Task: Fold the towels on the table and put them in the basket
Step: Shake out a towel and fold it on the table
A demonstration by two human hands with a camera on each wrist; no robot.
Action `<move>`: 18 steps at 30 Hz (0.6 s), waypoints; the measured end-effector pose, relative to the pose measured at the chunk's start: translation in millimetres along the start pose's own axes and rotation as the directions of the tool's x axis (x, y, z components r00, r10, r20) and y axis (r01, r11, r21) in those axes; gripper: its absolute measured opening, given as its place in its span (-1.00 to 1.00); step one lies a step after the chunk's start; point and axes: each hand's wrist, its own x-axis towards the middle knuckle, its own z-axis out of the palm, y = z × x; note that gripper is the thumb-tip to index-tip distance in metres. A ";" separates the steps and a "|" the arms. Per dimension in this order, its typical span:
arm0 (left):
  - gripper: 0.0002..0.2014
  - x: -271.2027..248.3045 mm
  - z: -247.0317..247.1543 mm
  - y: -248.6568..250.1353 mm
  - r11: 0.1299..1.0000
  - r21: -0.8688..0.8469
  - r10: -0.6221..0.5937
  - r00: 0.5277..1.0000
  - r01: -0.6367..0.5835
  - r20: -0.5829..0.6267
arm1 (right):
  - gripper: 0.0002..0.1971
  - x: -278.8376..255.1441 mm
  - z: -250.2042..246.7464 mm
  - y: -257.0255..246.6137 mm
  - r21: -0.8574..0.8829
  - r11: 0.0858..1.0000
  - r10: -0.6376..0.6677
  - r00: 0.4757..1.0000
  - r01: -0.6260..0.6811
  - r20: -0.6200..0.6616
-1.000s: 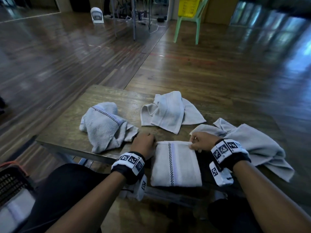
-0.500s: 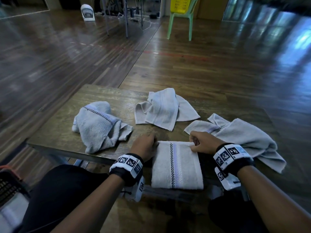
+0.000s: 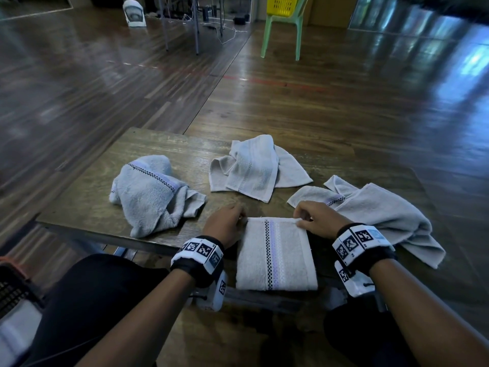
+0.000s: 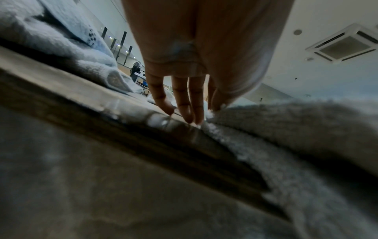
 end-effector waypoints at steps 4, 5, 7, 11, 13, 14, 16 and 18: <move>-0.73 -11.1 -1.4 15.3 0.994 0.057 0.095 0.994 -0.092 -0.060 | -0.88 -2.9 2.6 -8.4 -0.082 0.995 -0.055 0.997 0.050 -0.059; -0.70 -15.0 0.0 22.6 0.987 0.087 0.137 0.989 -0.132 -0.053 | -0.81 -2.9 3.4 -10.1 -0.095 0.994 -0.063 0.996 0.056 -0.065; -0.68 -20.7 4.5 35.4 0.969 0.141 0.205 0.979 -0.201 -0.015 | -0.72 -2.6 5.3 -12.1 -0.094 0.995 -0.048 0.996 0.041 -0.069; -0.64 -19.4 10.9 40.2 0.964 0.177 0.193 0.979 -0.201 0.065 | -0.73 -3.4 7.3 -15.9 -0.071 0.997 -0.003 0.997 -0.002 -0.076; -0.59 -19.9 15.6 39.9 0.954 0.230 0.171 0.980 -0.190 0.103 | -0.83 -4.1 9.5 -17.0 -0.102 0.995 -0.012 0.994 0.001 -0.107; -0.51 -21.7 19.0 40.1 0.948 0.258 0.158 0.978 -0.188 0.133 | -0.90 -4.5 11.7 -18.0 -0.149 0.989 -0.043 0.987 0.019 -0.155; -0.26 -27.7 26.8 40.9 0.939 0.289 0.140 0.974 -0.187 0.175 | -0.91 -5.8 18.6 -18.8 -0.294 0.954 -0.142 0.949 0.056 -0.281; -0.14 -31.0 34.4 38.2 0.937 0.297 0.133 0.974 -0.184 0.184 | -0.81 -8.6 28.0 -23.2 -0.421 0.905 -0.216 0.918 0.061 -0.332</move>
